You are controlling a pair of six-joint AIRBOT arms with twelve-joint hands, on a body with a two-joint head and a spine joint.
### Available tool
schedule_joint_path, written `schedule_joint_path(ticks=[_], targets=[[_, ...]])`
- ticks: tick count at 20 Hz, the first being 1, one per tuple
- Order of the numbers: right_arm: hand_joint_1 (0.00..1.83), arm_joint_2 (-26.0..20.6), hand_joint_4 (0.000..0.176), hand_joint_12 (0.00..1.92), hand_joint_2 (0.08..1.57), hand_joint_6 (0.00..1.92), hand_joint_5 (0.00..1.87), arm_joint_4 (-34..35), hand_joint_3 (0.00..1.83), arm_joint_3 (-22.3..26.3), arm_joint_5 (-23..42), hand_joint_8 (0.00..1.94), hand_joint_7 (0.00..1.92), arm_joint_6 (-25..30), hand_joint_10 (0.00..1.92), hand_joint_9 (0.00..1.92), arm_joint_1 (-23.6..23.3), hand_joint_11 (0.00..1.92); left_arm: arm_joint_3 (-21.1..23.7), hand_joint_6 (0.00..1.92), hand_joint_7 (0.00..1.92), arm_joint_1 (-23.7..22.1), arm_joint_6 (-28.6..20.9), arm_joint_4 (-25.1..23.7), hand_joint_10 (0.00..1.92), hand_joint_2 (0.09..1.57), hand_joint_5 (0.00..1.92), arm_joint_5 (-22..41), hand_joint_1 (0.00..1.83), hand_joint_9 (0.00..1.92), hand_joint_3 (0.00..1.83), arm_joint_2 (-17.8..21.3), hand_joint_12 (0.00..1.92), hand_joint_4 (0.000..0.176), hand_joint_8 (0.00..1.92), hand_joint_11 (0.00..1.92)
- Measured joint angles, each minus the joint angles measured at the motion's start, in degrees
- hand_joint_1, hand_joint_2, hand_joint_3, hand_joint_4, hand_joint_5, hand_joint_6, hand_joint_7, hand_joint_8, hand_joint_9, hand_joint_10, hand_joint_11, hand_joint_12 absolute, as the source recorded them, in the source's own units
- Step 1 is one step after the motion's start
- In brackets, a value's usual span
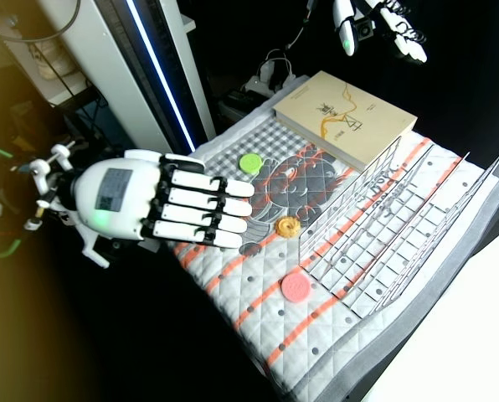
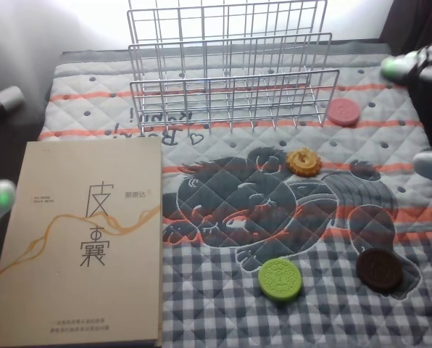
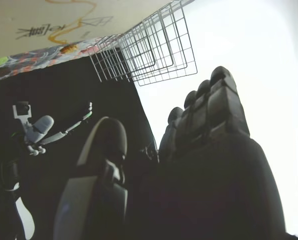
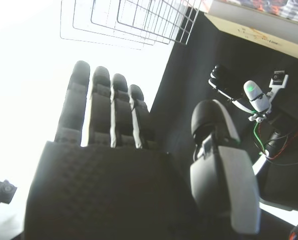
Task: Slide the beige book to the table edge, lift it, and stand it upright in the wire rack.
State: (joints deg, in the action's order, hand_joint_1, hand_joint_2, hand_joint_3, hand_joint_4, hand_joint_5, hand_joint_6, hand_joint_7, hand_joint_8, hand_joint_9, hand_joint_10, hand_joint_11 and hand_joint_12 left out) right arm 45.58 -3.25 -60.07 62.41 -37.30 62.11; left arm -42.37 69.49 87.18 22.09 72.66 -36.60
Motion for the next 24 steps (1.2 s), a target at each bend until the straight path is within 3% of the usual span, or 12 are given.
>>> schedule_joint_path(ticks=[1, 3, 4, 5, 6, 7, 9, 11, 14, 19, 24], targets=[[0.54, 0.8, 0.000, 0.69, 1.39, 0.00, 0.52, -1.6, 0.01, -0.7, -1.3, 0.01, 0.42, 0.7, 0.02, 0.32, -1.8, 0.00, 0.0, 0.00, 0.64, 0.0, 0.0, -0.1, 0.01, 1.34, 0.62, -0.1, 0.00, 0.58, 0.00, -0.1, 0.53, 0.053, 0.00, 0.18], [0.44, 1.9, 0.000, 0.69, 1.40, 0.00, 0.48, -5.1, 0.01, -1.8, -3.1, 0.00, 0.41, 1.8, 0.01, 0.32, -5.0, 0.01, 0.0, 0.00, 0.54, 0.0, 0.0, 0.1, 0.00, 1.28, 0.52, 0.0, 0.00, 0.47, 0.00, -0.1, 0.51, 0.085, 0.00, 0.13], [0.40, 2.6, 0.000, 0.64, 1.41, 0.00, 0.46, -7.6, 0.00, -2.4, -4.6, 0.00, 0.40, 2.8, 0.00, 0.35, -6.7, 0.07, 0.0, 0.00, 0.44, 0.0, 0.0, 0.6, 0.00, 1.23, 0.43, 0.0, 0.00, 0.36, 0.00, -0.1, 0.50, 0.119, 0.00, 0.06], [0.33, 3.2, 0.000, 0.59, 1.43, 0.00, 0.42, -9.7, 0.00, -2.8, -5.8, 0.00, 0.40, 3.4, 0.00, 0.37, -8.2, 0.14, 0.0, 0.00, 0.27, 0.1, 0.0, 0.9, 0.00, 1.19, 0.31, 0.1, 0.00, 0.21, 0.00, -0.1, 0.39, 0.165, 0.00, 0.01], [0.21, 4.1, 0.000, 0.56, 1.45, 0.00, 0.36, -13.6, 0.01, -3.4, -7.8, 0.00, 0.35, 5.3, 0.00, 0.35, -10.3, 0.16, 0.2, 0.00, 0.11, 0.6, 0.0, 1.3, 0.00, 1.15, 0.22, 0.3, 0.00, 0.08, 0.00, 0.0, 0.24, 0.174, 0.00, 0.00], [0.15, 5.1, 0.000, 0.54, 1.46, 0.00, 0.33, -18.2, 0.01, -4.0, -10.0, 0.00, 0.32, 7.5, 0.00, 0.34, -12.7, 0.17, 0.4, 0.00, 0.03, 1.3, 0.0, 1.7, 0.00, 1.13, 0.16, 0.4, 0.00, 0.01, 0.00, 0.1, 0.16, 0.176, 0.00, 0.00], [0.04, 6.8, 0.000, 0.48, 1.48, 0.00, 0.26, -22.9, 0.00, -4.6, -12.5, 0.00, 0.30, 9.2, 0.00, 0.40, -15.3, 0.37, 0.9, 0.00, 0.00, 2.5, 0.0, 2.5, 0.00, 1.08, 0.09, 1.0, 0.00, 0.00, 0.00, 0.6, 0.07, 0.176, 0.00, 0.00], [0.01, 9.4, 0.000, 0.31, 1.47, 0.00, 0.17, -29.6, 0.00, -5.4, -15.2, 0.00, 0.20, 12.5, 0.00, 0.31, -17.8, 0.42, 1.0, 0.00, 0.00, 3.8, 0.0, 4.0, 0.00, 1.05, 0.06, 2.6, 0.00, 0.00, 0.00, 0.9, 0.00, 0.176, 0.00, 0.00], [0.02, 13.3, 0.000, 0.28, 1.46, 0.00, 0.14, -37.0, 0.00, -7.8, -17.2, 0.00, 0.11, 19.6, 0.00, 0.25, -18.9, 0.40, 1.6, 0.00, 0.00, 4.9, 0.0, 4.8, 0.00, 1.04, 0.00, 4.4, 0.00, 0.00, 0.00, 1.2, 0.00, 0.176, 0.00, 0.00], [0.00, 17.1, 0.000, 0.18, 1.46, 0.00, 0.07, -43.9, 0.00, -8.7, -18.8, 0.00, 0.02, 22.8, 0.00, 0.08, -21.6, 0.14, 1.8, 0.00, 0.00, 5.1, 0.0, 5.2, 0.00, 1.08, 0.00, 5.0, 0.00, 0.00, 0.00, 1.2, 0.00, 0.176, 0.00, 0.00], [0.00, 20.7, 0.000, 0.25, 1.45, 0.00, 0.06, -53.9, 0.00, -10.5, -20.0, 0.00, 0.00, 29.1, 0.00, 0.05, -24.6, 0.29, 1.8, 0.00, 0.00, 5.1, 0.0, 5.4, 0.00, 1.10, 0.00, 4.9, 0.00, 0.00, 0.01, 1.2, 0.00, 0.175, 0.00, 0.00]])
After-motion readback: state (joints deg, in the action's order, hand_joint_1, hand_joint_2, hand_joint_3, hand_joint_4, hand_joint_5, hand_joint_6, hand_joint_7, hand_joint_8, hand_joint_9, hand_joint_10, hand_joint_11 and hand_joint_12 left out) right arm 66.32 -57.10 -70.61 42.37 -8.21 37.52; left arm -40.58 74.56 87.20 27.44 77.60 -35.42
